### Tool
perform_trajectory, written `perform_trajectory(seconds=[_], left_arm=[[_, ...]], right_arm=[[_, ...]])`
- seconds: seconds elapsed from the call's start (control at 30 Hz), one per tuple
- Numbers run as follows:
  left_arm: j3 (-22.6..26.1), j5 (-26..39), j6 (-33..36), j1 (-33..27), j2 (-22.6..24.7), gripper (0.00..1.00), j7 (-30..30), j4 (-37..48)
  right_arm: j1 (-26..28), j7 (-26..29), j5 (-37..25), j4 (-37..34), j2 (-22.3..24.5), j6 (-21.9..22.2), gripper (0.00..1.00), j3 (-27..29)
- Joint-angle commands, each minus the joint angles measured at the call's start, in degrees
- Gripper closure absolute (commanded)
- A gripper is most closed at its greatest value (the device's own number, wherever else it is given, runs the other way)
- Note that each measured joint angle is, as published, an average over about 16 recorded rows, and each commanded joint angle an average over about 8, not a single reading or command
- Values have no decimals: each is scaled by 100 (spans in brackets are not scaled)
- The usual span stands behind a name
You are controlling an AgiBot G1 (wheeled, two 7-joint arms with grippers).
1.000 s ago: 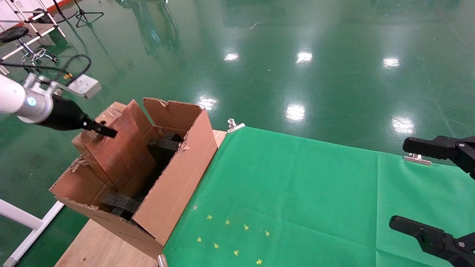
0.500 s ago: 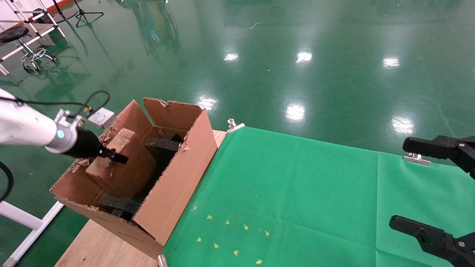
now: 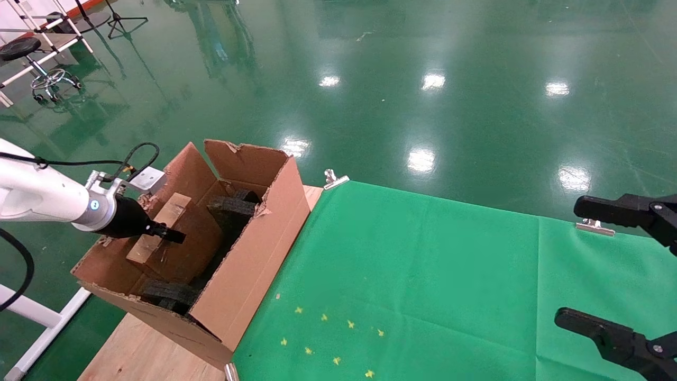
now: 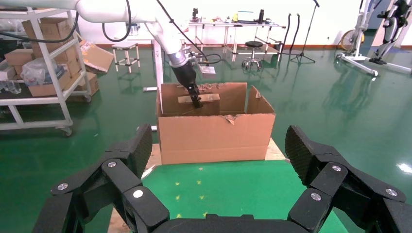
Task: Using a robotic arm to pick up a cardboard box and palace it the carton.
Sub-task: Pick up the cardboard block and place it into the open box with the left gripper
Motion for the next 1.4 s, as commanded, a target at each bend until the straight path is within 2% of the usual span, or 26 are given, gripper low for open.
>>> perform_trajectory(seconds=[0.03, 0.6, 1.07, 1.4], left_arm=[[-2, -4, 1, 5, 1, 0, 1, 2], [1, 1, 142, -202, -50, 0, 74, -160], [-744, -1216, 1702, -908, -694, 0, 1018, -1144], [-795, -1325, 1906, -962, -751, 0, 1048, -1296]], right_arm=[[0, 0, 0, 0, 0, 0, 0, 0], [0, 0, 0, 0, 0, 0, 0, 0], [0, 0, 0, -1, 0, 1, 0, 0], [-1, 0, -1, -2, 0, 2, 0, 0]])
